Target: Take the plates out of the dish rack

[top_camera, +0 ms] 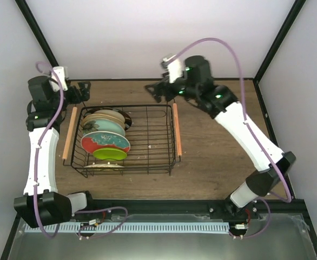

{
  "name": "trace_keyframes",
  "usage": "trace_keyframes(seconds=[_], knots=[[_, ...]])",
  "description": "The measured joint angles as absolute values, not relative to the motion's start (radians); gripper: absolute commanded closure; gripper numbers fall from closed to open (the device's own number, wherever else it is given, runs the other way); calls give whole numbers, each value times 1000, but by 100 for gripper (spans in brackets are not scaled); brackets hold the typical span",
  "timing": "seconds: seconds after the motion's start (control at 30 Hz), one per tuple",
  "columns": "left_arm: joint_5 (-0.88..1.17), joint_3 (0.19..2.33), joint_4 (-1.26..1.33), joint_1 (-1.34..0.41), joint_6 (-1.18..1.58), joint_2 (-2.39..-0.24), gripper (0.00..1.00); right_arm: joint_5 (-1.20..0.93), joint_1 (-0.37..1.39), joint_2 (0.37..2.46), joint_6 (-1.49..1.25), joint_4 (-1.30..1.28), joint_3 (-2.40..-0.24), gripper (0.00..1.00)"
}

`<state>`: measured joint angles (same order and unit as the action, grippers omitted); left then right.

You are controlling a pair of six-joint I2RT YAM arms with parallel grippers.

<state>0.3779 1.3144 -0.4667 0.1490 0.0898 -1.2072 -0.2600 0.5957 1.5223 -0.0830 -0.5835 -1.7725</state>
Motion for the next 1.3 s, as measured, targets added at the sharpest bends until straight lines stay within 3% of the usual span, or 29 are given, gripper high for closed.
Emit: trace_keyframes(seconds=[0.23,0.43,0.77,1.3], knots=[[450,1301,-493,369,161,-1215,0,-229,942,1658,110,-664,-1873,30],[484,1239,-515,451,175,-1206,0,-240,1107,1747,202,-721,-1858,42],[503,1187,-541,455,171,-1155,0,-315,1145,1759,253,-725,-1828,58],[528,1176,-527,456,183,-1156,0,-412,1187,1910,256,-693,-1828,69]])
